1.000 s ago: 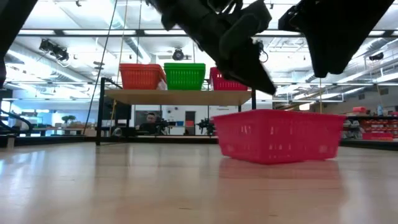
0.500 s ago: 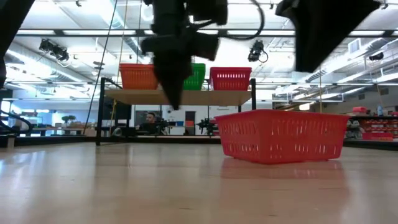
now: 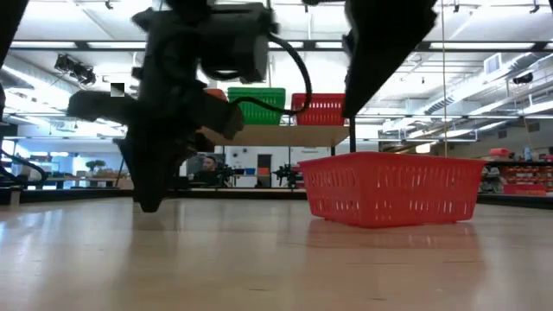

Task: Stack baskets on shelf by color
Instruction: Stack the red bin on the red bin on the shelf

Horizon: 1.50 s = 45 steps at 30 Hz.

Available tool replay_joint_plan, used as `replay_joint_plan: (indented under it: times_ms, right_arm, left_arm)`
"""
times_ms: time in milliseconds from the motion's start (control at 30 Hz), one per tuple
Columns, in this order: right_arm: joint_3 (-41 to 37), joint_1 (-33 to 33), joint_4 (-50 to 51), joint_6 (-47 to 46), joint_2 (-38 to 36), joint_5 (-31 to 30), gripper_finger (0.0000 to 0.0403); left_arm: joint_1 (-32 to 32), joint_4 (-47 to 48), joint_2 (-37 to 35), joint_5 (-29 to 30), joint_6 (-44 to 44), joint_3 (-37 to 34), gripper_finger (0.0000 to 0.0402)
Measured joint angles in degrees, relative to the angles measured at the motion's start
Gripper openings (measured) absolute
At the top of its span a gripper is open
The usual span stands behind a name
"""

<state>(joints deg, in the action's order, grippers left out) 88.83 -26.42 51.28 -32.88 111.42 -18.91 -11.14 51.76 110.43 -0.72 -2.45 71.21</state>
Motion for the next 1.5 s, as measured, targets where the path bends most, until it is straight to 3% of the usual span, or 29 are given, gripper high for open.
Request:
replay_joint_plan:
  times_ms: [433,633,867,1067,1200,1500]
  right_arm:
    - [-0.23,3.44,-2.53,-5.89,0.02,1.06,0.0267]
    - [-4.66,4.25,-7.46,-9.72,0.07,2.75,0.0272]
    - [-9.12,5.54,-11.86,-12.11,0.11,3.29,0.0261]
    - [-13.05,6.5,-12.3,-10.46,0.11,3.33,0.0234]
    - [-15.21,7.15,-12.12,-9.65,0.11,4.99,0.0193]
    - [-15.48,5.34,-9.77,-7.82,0.11,8.05,0.0028]
  left_arm:
    - [-2.67,-25.03,-26.79,8.66,-11.05,-22.46,0.0011]
    - [-5.77,-31.68,-32.85,14.02,-12.54,-26.28,0.0013]
    - [-9.29,-38.36,-33.72,14.65,-12.06,-26.55,0.0013]
    - [-9.86,-47.58,-34.07,14.82,-12.17,-26.55,0.001]
    - [-10.05,-54.34,-34.09,14.57,-10.32,-26.55,0.0013]
    - [-10.03,-58.83,-34.07,14.61,-8.34,-26.53,0.001]
